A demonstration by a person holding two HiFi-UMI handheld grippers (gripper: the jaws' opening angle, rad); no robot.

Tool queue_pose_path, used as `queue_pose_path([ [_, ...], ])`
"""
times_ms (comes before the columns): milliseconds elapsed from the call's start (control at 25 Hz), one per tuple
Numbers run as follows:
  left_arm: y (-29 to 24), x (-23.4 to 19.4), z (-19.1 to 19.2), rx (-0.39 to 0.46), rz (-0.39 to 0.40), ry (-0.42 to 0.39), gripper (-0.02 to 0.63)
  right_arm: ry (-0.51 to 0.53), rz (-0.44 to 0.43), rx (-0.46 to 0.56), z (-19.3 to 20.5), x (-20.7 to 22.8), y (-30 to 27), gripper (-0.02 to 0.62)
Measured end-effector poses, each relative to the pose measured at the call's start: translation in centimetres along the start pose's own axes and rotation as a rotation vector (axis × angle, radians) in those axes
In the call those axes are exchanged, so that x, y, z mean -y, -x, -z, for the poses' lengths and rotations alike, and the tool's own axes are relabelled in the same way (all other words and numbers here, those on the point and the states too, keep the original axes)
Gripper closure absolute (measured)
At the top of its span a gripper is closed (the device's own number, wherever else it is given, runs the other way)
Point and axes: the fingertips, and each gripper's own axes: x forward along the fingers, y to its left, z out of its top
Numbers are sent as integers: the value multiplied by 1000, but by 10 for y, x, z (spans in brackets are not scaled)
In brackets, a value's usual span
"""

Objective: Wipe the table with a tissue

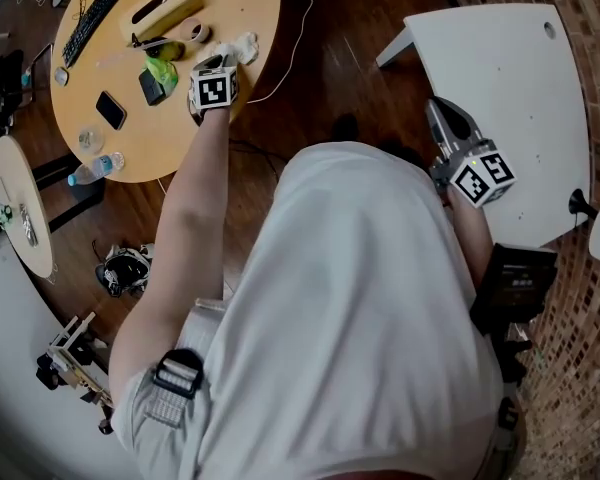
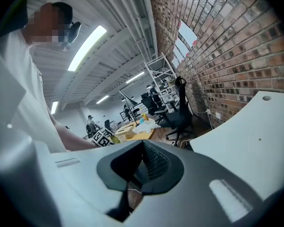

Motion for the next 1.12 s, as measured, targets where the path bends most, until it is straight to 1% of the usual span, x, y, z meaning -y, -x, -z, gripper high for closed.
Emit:
queue_pose_path([
  [120, 16, -5, -4, 59, -28, 27, 549, -6, 2, 3, 1, 1, 0, 588],
  [240, 31, 2, -19, 126, -31, 7, 549, -14, 8, 12, 0, 3, -1, 588],
  [360, 42, 22, -43, 197, 5, -8, 549, -17, 20, 29, -3, 6, -2, 588],
  [440, 44, 45, -62, 240, 52, -30, 549, -21, 40, 40, -3, 8, 1, 588],
  [520, 40, 75, -82, 270, 120, -76, 549, -24, 71, 53, -4, 12, 8, 588],
  [600, 34, 109, -100, 287, 191, -139, 549, -30, 102, 66, -2, 16, 16, 588],
  [720, 32, 157, -116, 295, 293, -234, 549, -65, 147, 91, 7, 21, 29, 588],
  [800, 30, 194, -126, 305, 367, -273, 549, -80, 184, 108, 9, 28, 42, 588],
  [880, 29, 239, -133, 313, 461, -322, 549, -94, 240, 133, 13, 35, 62, 588],
  [1000, 31, 309, -136, 301, 637, -454, 549, -137, 346, 186, 20, 41, 95, 588],
  [1120, 40, 366, -133, 287, 784, -579, 549, -168, 433, 222, 27, 46, 125, 588],
])
